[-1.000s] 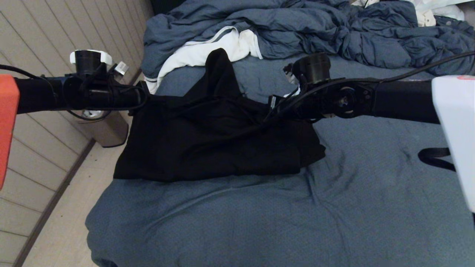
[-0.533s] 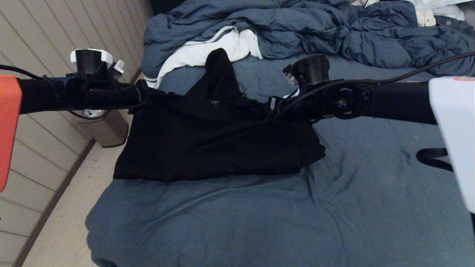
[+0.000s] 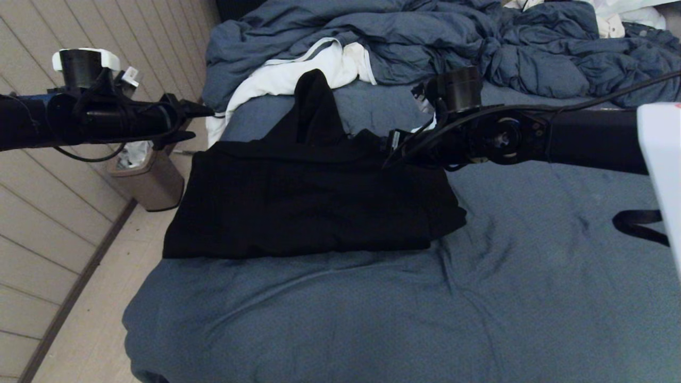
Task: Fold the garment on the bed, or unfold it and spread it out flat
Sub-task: Fold the black sweatshirt
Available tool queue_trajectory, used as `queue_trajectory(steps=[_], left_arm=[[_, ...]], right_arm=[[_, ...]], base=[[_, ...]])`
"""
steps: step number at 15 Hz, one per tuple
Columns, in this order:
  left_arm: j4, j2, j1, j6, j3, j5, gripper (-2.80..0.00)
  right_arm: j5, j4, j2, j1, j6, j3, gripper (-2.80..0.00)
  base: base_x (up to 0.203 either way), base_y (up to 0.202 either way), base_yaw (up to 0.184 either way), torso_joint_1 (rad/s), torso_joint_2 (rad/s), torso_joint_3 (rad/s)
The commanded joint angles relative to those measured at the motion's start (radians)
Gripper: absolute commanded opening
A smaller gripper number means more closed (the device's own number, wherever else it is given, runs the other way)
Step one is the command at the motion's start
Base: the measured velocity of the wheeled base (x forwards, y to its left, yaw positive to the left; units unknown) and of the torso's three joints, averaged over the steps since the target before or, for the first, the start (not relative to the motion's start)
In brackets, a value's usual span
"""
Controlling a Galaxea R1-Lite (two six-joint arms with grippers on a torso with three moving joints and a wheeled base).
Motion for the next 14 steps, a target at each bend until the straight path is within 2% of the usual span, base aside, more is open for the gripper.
queue_trajectory(steps=[1, 4, 8, 9, 10, 11, 12, 14], left_arm=[[0.006, -0.025, 0.009, -0.003, 0.008, -0.002, 0.0], [0.034, -0.048, 0.011, -0.003, 0.03, -0.005, 0.0], [0.042, -0.195, 0.035, 0.002, 0.248, -0.028, 0.0], [0.041, -0.247, 0.041, 0.007, 0.331, -0.04, -2.8], [0.04, -0.303, 0.048, 0.015, 0.419, -0.054, -2.8], [0.037, -0.365, 0.056, 0.03, 0.507, -0.07, -2.8], [0.035, -0.428, 0.063, 0.046, 0.587, -0.082, -2.8], [0.03, -0.526, 0.074, 0.064, 0.719, -0.098, -2.8]], right_arm=[[0.001, 0.003, -0.015, 0.0, 0.003, 0.002, 0.0], [0.001, 0.002, -0.019, -0.02, 0.001, 0.0, 0.0], [0.001, 0.017, -0.096, -0.018, 0.003, 0.044, 0.0], [0.001, 0.035, -0.135, -0.018, 0.002, 0.084, -2.8], [0.003, 0.057, -0.17, -0.018, 0.002, 0.127, -2.8], [0.005, 0.072, -0.204, -0.021, 0.006, 0.163, -1.64], [0.007, 0.078, -0.236, -0.037, 0.012, 0.206, 0.0], [0.011, 0.084, -0.313, -0.061, 0.02, 0.312, 0.0]], base=[[0.0, 0.0, 0.0, 0.0, 0.0, 0.0], [0.0, 0.0, 0.0, 0.0, 0.0, 0.0], [0.0, 0.0, 0.0, 0.0, 0.0, 0.0], [0.0, 0.0, 0.0, 0.0, 0.0, 0.0], [0.0, 0.0, 0.0, 0.0, 0.0, 0.0], [0.0, 0.0, 0.0, 0.0, 0.0, 0.0], [0.0, 0.0, 0.0, 0.0, 0.0, 0.0], [0.0, 0.0, 0.0, 0.0, 0.0, 0.0]])
